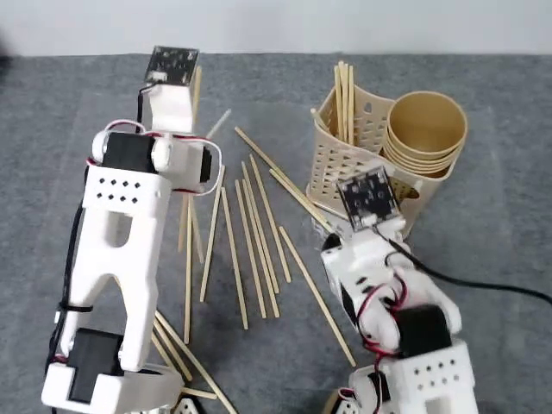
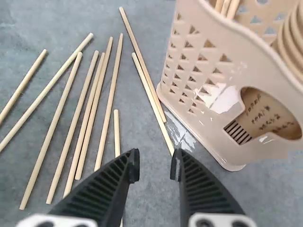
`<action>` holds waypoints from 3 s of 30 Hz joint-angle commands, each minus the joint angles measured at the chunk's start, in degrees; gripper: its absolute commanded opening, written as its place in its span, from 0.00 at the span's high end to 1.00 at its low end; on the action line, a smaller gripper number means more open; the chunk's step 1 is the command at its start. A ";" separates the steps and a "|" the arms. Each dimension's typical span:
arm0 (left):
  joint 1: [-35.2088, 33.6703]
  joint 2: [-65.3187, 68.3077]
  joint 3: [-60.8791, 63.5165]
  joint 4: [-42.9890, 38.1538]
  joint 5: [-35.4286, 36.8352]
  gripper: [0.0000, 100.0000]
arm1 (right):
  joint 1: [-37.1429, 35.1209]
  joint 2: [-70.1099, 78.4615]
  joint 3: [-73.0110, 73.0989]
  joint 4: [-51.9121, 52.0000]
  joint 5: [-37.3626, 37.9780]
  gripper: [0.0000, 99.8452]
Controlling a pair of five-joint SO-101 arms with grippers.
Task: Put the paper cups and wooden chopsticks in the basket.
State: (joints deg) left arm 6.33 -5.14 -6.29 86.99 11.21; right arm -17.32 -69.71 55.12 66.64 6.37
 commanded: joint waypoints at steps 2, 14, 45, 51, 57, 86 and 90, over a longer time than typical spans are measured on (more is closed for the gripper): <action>0.44 -3.69 -9.89 2.20 -0.35 0.99 | -0.22 -6.29 2.64 -0.04 -0.18 0.88; 4.92 -3.78 -24.92 2.46 0.44 0.99 | -0.22 -12.35 8.44 0.13 -0.09 0.88; 21.01 -3.25 -24.31 -30.51 7.74 0.99 | 19.03 -12.35 8.62 -7.96 -0.26 0.97; 21.10 -3.25 -11.38 -44.92 7.74 0.99 | 19.03 -12.35 8.62 -7.96 -0.53 0.97; 21.36 -3.25 -3.56 -56.97 7.74 0.99 | 18.68 -12.35 8.62 -7.96 -0.44 0.97; 24.44 9.58 2.86 -68.75 6.07 0.99 | 18.59 -12.35 8.62 -7.78 -0.26 0.97; 24.44 8.00 4.88 -70.07 6.07 0.99 | 18.59 -12.35 8.62 -7.78 -0.26 0.97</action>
State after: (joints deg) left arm 31.03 5.67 -0.92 17.89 17.63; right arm 1.23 -81.49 64.00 59.87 6.37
